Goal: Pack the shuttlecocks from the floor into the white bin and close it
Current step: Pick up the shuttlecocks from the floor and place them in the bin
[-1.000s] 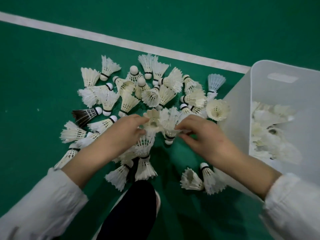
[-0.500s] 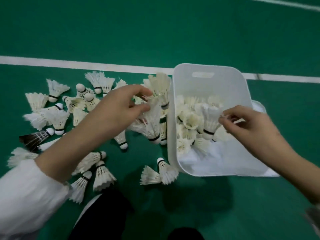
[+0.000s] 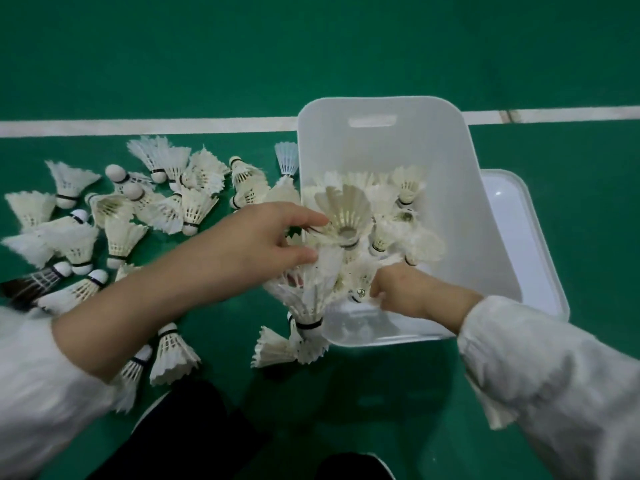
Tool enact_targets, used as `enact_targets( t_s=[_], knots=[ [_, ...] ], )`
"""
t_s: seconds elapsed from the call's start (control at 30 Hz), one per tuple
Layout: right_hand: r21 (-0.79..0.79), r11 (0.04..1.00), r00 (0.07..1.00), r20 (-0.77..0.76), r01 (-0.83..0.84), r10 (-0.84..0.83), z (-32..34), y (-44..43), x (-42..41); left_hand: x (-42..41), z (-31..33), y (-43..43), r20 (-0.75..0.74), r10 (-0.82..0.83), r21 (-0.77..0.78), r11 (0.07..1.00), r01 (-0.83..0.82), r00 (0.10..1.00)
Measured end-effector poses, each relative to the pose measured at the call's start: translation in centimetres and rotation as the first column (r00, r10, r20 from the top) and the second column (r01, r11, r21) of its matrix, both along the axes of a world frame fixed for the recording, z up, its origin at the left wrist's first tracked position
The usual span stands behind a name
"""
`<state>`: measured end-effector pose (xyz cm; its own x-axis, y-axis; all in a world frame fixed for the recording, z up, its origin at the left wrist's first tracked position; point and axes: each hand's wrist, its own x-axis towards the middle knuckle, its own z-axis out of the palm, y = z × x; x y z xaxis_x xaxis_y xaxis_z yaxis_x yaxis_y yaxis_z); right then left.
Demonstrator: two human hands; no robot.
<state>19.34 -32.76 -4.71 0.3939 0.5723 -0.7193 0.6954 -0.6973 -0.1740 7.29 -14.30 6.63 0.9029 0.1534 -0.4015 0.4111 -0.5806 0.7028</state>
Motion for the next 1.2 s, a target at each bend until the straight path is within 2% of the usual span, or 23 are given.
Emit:
enact_targets(
  t_s=[0.1, 0.2, 0.27, 0.33, 0.4, 0.43, 0.47, 0.5, 0.57, 0.63, 0.73, 0.77, 0.83, 0.9, 1.0, 1.07, 1.2],
  knots=[
    [-0.014, 1.000, 0.997, -0.070, -0.019, 0.018, 0.6, -0.5, 0.3, 0.6, -0.6, -0.4, -0.024, -0.037, 0.018, 0.999, 0.038, 0.999],
    [0.024, 0.998, 0.992, -0.107, 0.064, -0.061, 3.1, -1.1, 1.1, 1.0, -1.1, -0.3, -0.038, -0.055, 0.000, 0.998, 0.055, 0.998],
    [0.169, 0.969, 0.983, 0.007, 0.179, -0.183, 5.4, -1.5, 1.5, 1.2, -1.2, -0.2, -0.051, -0.062, -0.017, 0.998, 0.062, 0.997],
    [0.435, 0.867, 0.936, 0.132, 0.243, -0.328, 7.4, -1.9, 1.6, 1.4, -1.2, -0.2, -0.054, -0.055, -0.033, 0.998, 0.053, 0.997],
    [0.653, 0.699, 0.915, 0.021, 0.293, -0.404, 9.6, -2.0, 1.3, 1.5, -1.3, -0.3, -0.056, -0.052, -0.047, 0.998, 0.049, 0.997],
    [0.699, 0.649, 0.930, -0.061, 0.300, -0.363, 10.6, -1.9, 1.0, 1.4, -1.3, -0.4, -0.054, -0.051, -0.054, 0.997, 0.048, 0.997],
    [0.704, 0.653, 0.949, -0.095, 0.278, -0.301, 11.2, -1.6, 0.7, 1.4, -1.3, -0.5, -0.047, -0.049, -0.061, 0.997, 0.046, 0.998],
    [0.673, 0.705, 0.968, -0.068, 0.223, -0.242, 11.4, -1.2, 0.4, 1.5, -1.4, -0.6, -0.036, -0.042, -0.064, 0.997, 0.040, 0.998],
    [0.580, 0.813, 0.986, 0.098, 0.052, -0.132, 10.6, -0.4, 0.0, 1.4, -1.4, -0.9, -0.010, -0.030, -0.067, 0.997, 0.030, 0.999],
    [0.539, 0.842, 0.969, 0.213, -0.008, -0.128, 9.9, 0.3, 0.1, 1.3, -1.4, -1.2, 0.030, -0.041, -0.063, 0.997, 0.043, 0.999],
    [0.599, 0.784, 0.933, 0.164, 0.163, -0.319, 10.3, -0.6, 1.7, 0.9, -1.1, -1.0, 0.113, -0.010, -0.034, 0.999, 0.014, 0.993],
    [0.572, 0.787, 0.911, 0.155, 0.232, -0.382, 10.5, -1.3, 2.4, 0.9, -0.9, -0.7, 0.143, 0.024, -0.015, 1.000, -0.022, 0.989],
    [0.411, 0.855, 0.888, 0.191, 0.315, -0.419, 10.5, -3.2, 3.6, 1.0, -0.7, -0.2, 0.193, 0.066, 0.047, 0.996, -0.076, 0.979],
    [0.177, 0.919, 0.907, 0.178, 0.353, -0.382, 9.8, -4.2, 3.6, 1.2, -0.8, -0.2, 0.220, 0.070, 0.108, 0.989, -0.096, 0.973],
    [-0.049, 0.974, 0.953, 0.225, 0.220, -0.204, 8.1, -4.2, 2.7, 1.7, -1.1, -0.8, 0.255, -0.004, 0.194, 0.980, -0.048, 0.967],
    [-0.066, 0.988, 0.958, 0.261, 0.140, -0.119, 7.1, -3.6, 2.3, 2.1, -1.5, -1.2, 0.271, -0.055, 0.253, 0.967, -0.016, 0.961],
    [-0.104, 0.991, 0.973, 0.223, 0.084, -0.059, 4.6, -2.5, 2.1, 2.9, -2.0, -1.6, 0.243, -0.084, 0.294, 0.956, 0.009, 0.966]
  ],
)
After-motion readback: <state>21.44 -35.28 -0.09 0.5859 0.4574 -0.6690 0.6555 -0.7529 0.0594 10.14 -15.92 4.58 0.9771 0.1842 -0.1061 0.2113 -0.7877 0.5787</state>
